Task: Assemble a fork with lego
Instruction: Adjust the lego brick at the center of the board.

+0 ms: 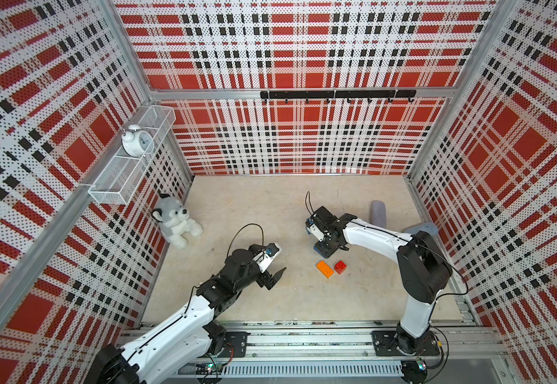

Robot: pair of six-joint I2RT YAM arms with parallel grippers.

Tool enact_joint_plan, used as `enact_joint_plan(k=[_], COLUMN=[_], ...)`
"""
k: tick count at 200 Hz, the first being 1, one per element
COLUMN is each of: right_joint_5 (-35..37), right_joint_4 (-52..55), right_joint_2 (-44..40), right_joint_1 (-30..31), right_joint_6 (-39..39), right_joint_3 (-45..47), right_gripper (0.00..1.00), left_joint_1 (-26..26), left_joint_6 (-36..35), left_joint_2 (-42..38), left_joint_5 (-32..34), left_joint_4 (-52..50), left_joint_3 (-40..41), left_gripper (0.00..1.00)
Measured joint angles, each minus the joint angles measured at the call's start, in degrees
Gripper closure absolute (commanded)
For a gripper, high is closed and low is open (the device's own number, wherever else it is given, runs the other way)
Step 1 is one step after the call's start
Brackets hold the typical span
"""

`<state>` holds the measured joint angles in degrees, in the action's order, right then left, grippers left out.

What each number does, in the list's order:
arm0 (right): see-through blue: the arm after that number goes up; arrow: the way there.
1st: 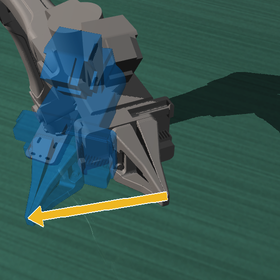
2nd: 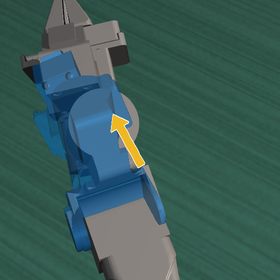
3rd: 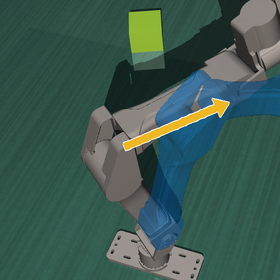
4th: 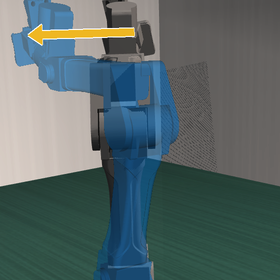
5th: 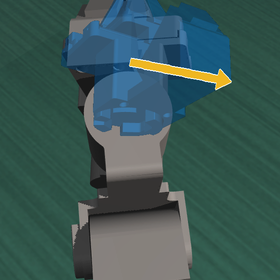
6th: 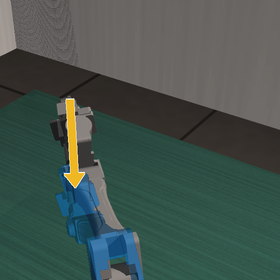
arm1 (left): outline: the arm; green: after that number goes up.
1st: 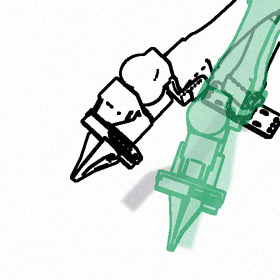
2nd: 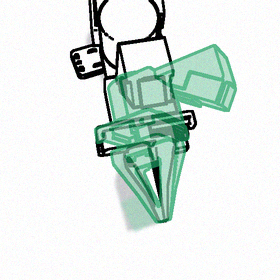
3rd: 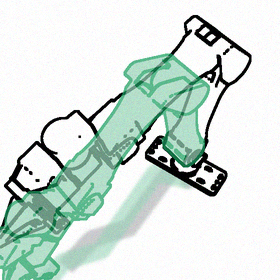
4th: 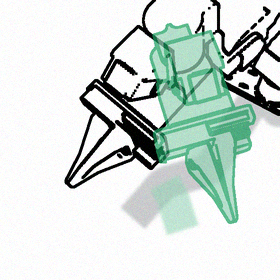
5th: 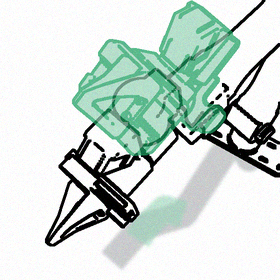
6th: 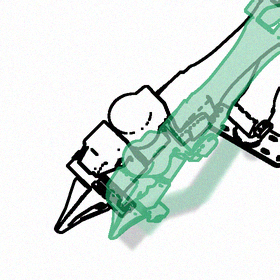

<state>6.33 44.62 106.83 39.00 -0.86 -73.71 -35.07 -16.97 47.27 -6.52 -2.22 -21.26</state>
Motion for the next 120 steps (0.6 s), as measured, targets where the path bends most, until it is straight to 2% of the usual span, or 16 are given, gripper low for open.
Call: enact_joint_plan(k=[28,75,120], right_joint_5=[0.5,0.6,0.4], right_joint_4=[1.0,7.3,8.1], right_joint_2=[0.2,2.6,-5.6], right_joint_1=[-0.1,-0.2,0.5], right_joint_6=[-0.5,-0.8,0.8], right_joint_3=[-1.8,-4.4,-5.7], right_gripper=[0.59,0.39,0.37], left_joint_1=[0.2,1.6,3.3], left_joint_6=[0.0,0.0,2.4], left_joint_2=[0.0,-1.9,-3.3], left_joint_5=[0.0,-0.1,0.5], left_joint_4=[0.0,0.1,1.6], left_joint_3=[0.0,0.0,0.0], left_gripper=[0.02,0.02,0.02])
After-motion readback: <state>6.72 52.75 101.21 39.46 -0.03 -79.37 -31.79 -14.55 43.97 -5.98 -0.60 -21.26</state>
